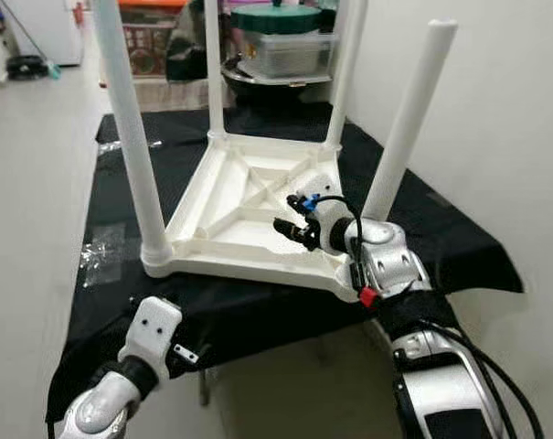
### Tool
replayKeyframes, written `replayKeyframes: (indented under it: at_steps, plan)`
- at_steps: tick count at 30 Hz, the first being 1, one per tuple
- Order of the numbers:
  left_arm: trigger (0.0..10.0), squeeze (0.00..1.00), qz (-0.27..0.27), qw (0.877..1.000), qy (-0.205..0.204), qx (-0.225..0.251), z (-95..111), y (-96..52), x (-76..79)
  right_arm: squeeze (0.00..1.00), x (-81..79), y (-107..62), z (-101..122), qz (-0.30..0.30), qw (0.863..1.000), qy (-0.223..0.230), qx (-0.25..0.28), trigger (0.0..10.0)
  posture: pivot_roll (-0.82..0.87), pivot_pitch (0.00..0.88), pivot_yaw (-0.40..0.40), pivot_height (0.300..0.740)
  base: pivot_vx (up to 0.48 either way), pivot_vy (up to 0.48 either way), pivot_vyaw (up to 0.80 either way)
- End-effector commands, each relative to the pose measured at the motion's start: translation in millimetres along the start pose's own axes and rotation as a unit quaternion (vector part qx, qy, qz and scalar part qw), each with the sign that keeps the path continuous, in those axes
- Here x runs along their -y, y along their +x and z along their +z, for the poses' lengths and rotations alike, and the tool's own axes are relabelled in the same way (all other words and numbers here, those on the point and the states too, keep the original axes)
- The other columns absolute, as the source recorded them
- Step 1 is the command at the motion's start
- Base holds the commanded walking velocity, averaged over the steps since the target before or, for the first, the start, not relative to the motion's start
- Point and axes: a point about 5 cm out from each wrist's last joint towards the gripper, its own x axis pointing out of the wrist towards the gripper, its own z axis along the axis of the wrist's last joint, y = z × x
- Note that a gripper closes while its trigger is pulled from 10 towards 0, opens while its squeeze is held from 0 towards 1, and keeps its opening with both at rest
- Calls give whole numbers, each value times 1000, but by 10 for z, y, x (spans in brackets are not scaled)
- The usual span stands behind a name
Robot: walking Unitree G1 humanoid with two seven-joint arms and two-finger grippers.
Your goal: Building children table
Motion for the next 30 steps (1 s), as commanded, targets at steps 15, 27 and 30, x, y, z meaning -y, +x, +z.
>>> replayKeyframes:
  at_steps: [15,27,30]
  plan:
    - [10000,0,-14,1000,-15,3,101,-131,111,0,-235,425,342,91,995,-5,-42,10000,52,113,-117,740,0,0,0]
    - [10000,0,-18,999,-29,-4,147,-214,166,0,-599,576,427,241,968,-47,-52,10000,48,173,-134,740,0,0,0]
    - [10000,0,-19,999,-31,-7,149,-220,174,0,-647,590,407,258,963,-56,-59,10000,46,177,-134,740,0,0,0]
